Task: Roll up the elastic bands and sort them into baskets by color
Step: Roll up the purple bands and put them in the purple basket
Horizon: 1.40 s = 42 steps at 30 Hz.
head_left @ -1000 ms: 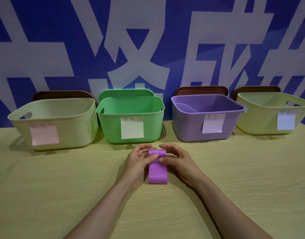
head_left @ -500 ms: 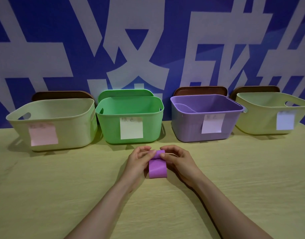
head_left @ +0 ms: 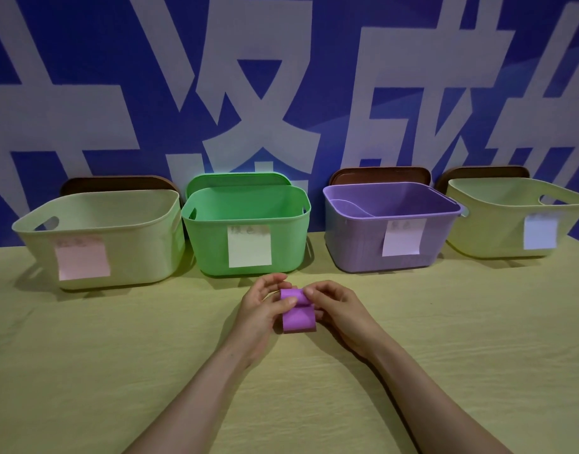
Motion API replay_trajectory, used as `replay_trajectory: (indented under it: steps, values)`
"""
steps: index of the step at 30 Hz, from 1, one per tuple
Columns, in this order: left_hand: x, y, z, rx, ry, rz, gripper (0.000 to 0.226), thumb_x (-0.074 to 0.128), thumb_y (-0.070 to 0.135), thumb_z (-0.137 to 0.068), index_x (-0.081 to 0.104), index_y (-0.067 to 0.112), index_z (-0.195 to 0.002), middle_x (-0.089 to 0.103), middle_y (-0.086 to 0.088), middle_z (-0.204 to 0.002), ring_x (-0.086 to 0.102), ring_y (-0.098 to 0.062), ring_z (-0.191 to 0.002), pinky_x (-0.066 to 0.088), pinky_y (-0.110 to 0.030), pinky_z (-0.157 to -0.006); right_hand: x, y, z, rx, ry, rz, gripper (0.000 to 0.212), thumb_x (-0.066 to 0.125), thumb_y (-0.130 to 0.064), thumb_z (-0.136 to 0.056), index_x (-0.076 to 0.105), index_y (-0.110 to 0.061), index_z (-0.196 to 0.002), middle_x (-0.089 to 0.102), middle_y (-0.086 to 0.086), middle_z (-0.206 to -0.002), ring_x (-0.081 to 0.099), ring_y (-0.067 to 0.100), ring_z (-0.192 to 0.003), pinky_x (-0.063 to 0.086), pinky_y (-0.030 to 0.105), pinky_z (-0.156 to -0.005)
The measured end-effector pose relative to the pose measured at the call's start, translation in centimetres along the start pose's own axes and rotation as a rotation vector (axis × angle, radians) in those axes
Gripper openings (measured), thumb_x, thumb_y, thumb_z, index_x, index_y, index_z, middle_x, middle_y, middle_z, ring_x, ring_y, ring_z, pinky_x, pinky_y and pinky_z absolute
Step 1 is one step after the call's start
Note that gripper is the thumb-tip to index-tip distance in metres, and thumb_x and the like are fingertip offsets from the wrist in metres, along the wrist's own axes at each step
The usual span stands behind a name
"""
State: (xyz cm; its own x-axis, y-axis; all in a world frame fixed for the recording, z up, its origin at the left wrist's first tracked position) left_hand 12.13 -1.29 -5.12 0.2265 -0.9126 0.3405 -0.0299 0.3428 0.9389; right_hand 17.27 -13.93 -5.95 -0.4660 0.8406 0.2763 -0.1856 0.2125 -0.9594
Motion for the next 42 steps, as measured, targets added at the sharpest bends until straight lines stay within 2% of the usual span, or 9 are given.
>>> replay_trajectory:
  steps: [5, 8, 12, 17, 21, 24, 32, 37, 42]
  values:
    - [-0.3, -0.9, -0.3, -0.004, 0.035, -0.173, 0.034, 0.068, 0.011, -0.083, 0.055, 0.015, -0.114, 0.06, -0.008, -0.117, 0.066, -0.026, -0.096, 0.057, -0.035, -0.075, -0.4, -0.3, -0.1, -0.042, 0.041, -0.028, 0.011, 0.058, -0.004, -0.09, 0.059, 0.003, -0.098, 0.06, 0.011, -0.085, 0.061, 0.006, -0.058, 0.05, 0.019, -0.055]
    - [-0.2, -1.0, -0.5, -0.018, 0.046, -0.163, 0.029, 0.066, 0.019, -0.086, 0.056, 0.013, -0.113, 0.063, -0.011, -0.113, 0.068, -0.026, -0.091, 0.057, -0.033, -0.071, -0.5, -0.3, -0.2, -0.051, 0.063, -0.026, 0.011, 0.06, -0.004, -0.089, 0.06, 0.002, -0.098, 0.06, 0.015, -0.091, 0.063, 0.012, -0.063, 0.052, 0.022, -0.057]
    - [-0.3, -0.9, -0.5, -0.042, 0.056, -0.046, 0.022, 0.061, 0.009, -0.088, 0.056, 0.005, -0.11, 0.064, -0.016, -0.108, 0.069, -0.023, -0.085, 0.056, -0.025, -0.065, -0.6, -0.1, -0.1, -0.045, 0.067, 0.019, 0.019, 0.065, 0.001, -0.083, 0.063, -0.001, -0.102, 0.064, 0.015, -0.098, 0.063, 0.023, -0.075, 0.051, 0.03, -0.067]
    - [-0.4, -0.7, -0.5, -0.016, 0.054, -0.038, 0.032, 0.063, -0.006, -0.083, 0.054, 0.002, -0.113, 0.06, -0.017, -0.115, 0.067, -0.029, -0.096, 0.056, -0.025, -0.068, -0.6, -0.1, 0.0, -0.021, 0.041, 0.026, 0.023, 0.063, 0.005, -0.082, 0.062, -0.004, -0.103, 0.065, 0.014, -0.096, 0.062, 0.021, -0.073, 0.05, 0.026, -0.06]
    - [-0.4, -0.4, -0.4, 0.011, 0.044, -0.041, 0.032, 0.065, -0.004, -0.082, 0.056, 0.005, -0.111, 0.061, -0.014, -0.115, 0.068, -0.027, -0.095, 0.056, -0.026, -0.071, -0.6, -0.1, -0.1, -0.02, 0.063, 0.056, 0.027, 0.067, -0.007, -0.085, 0.059, -0.004, -0.11, 0.062, 0.018, -0.107, 0.063, 0.021, -0.083, 0.052, 0.027, -0.067]
    - [-0.4, -0.3, -0.4, 0.038, 0.03, -0.083, 0.032, 0.066, -0.001, -0.081, 0.056, 0.008, -0.111, 0.06, -0.012, -0.115, 0.066, -0.027, -0.099, 0.056, -0.028, -0.074, -0.3, -0.2, -0.2, -0.024, 0.019, 0.085, 0.02, 0.062, -0.013, -0.089, 0.061, 0.0, -0.104, 0.064, 0.015, -0.098, 0.061, 0.019, -0.082, 0.052, 0.026, -0.071]
    - [-0.1, -0.5, -0.5, 0.045, 0.028, -0.11, 0.019, 0.062, 0.006, -0.088, 0.055, 0.004, -0.105, 0.061, -0.021, -0.112, 0.068, -0.023, -0.09, 0.057, -0.027, -0.078, 0.1, -0.9, 0.1, -0.106, 0.071, 0.07, 0.007, 0.058, -0.009, -0.092, 0.059, -0.004, -0.096, 0.065, 0.012, -0.09, 0.064, 0.011, -0.068, 0.053, 0.02, -0.063]
    - [0.0, -0.8, -0.6, -0.039, 0.034, -0.164, 0.021, 0.059, -0.001, -0.088, 0.055, 0.001, -0.108, 0.062, -0.02, -0.113, 0.068, -0.025, -0.093, 0.057, -0.024, -0.078, -0.1, 0.0, 0.1, -0.052, 0.101, 0.022, 0.007, 0.058, -0.002, -0.09, 0.059, -0.005, -0.097, 0.063, 0.017, -0.098, 0.063, 0.021, -0.082, 0.053, 0.029, -0.078]
    - [1.6, 2.0, -2.6, -0.078, -0.026, -0.277, 0.024, 0.064, -0.004, -0.081, 0.058, 0.001, -0.103, 0.062, -0.017, -0.11, 0.068, -0.025, -0.092, 0.056, -0.026, -0.079, -1.6, -3.6, -1.3, -0.024, 0.036, -0.018, 0.013, 0.061, 0.001, -0.087, 0.062, -0.006, -0.099, 0.065, 0.016, -0.1, 0.068, 0.011, -0.075, 0.055, 0.02, -0.07]
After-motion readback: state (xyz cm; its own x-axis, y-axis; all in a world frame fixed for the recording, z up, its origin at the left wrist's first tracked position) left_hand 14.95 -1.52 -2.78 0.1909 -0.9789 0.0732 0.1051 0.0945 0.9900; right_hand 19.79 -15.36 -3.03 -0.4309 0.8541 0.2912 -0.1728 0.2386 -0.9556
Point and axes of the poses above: each hand's wrist, its own z-axis away from the middle knuckle, its own x-axis out of the palm, y = z × x, the point moved 7 cm from there along -z, towards the middle knuckle
